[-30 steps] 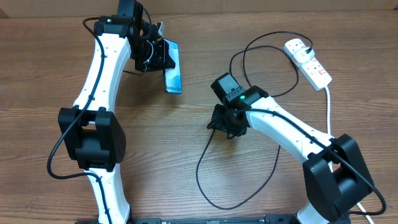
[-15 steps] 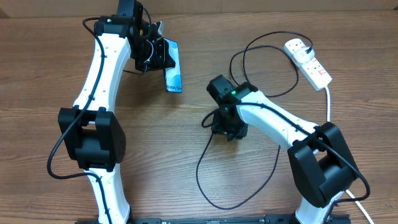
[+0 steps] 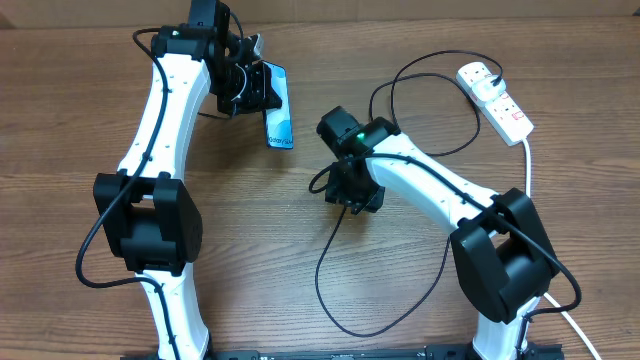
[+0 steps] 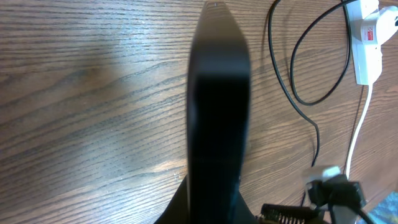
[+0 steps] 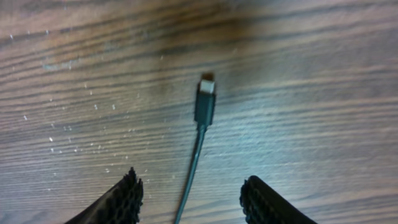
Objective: Plug charger to phone and switch on socket
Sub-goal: 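Lower the right gripper and close it on the cable connector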
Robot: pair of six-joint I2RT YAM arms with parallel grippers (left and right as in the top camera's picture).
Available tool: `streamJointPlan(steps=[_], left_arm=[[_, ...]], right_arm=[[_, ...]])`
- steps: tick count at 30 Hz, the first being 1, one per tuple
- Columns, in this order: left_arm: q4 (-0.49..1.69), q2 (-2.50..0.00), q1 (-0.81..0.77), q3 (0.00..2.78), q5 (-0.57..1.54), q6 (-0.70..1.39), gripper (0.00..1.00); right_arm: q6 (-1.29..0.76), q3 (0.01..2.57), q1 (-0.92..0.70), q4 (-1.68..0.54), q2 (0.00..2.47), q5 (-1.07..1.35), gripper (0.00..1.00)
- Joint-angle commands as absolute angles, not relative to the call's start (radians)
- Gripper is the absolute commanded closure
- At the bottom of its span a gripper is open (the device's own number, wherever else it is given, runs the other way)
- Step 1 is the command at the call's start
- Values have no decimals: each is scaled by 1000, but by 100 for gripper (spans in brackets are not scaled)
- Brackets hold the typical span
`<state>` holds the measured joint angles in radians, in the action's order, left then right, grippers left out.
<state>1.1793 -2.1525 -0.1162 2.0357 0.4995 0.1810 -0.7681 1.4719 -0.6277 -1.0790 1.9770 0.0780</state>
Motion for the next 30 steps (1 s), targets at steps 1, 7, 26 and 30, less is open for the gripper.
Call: streamJointPlan(steps=[1,7,26,30], left_arm=[[1176,-2132,-112,2051,514,188,95],[1177,-2132,-112,2051,514,188,96],[1170,-2132,-112,2051,514,188,96],[1171,-2132,-112,2051,514,188,96]], right_arm=[[-802,1476,-640,-1081,1988,68,54],[-867,1438,-640,-1053,2013,-31,57],[-864,1420,-641,-978,2058,-47,65],[-860,1420,-641,-978,2071,-20,65]])
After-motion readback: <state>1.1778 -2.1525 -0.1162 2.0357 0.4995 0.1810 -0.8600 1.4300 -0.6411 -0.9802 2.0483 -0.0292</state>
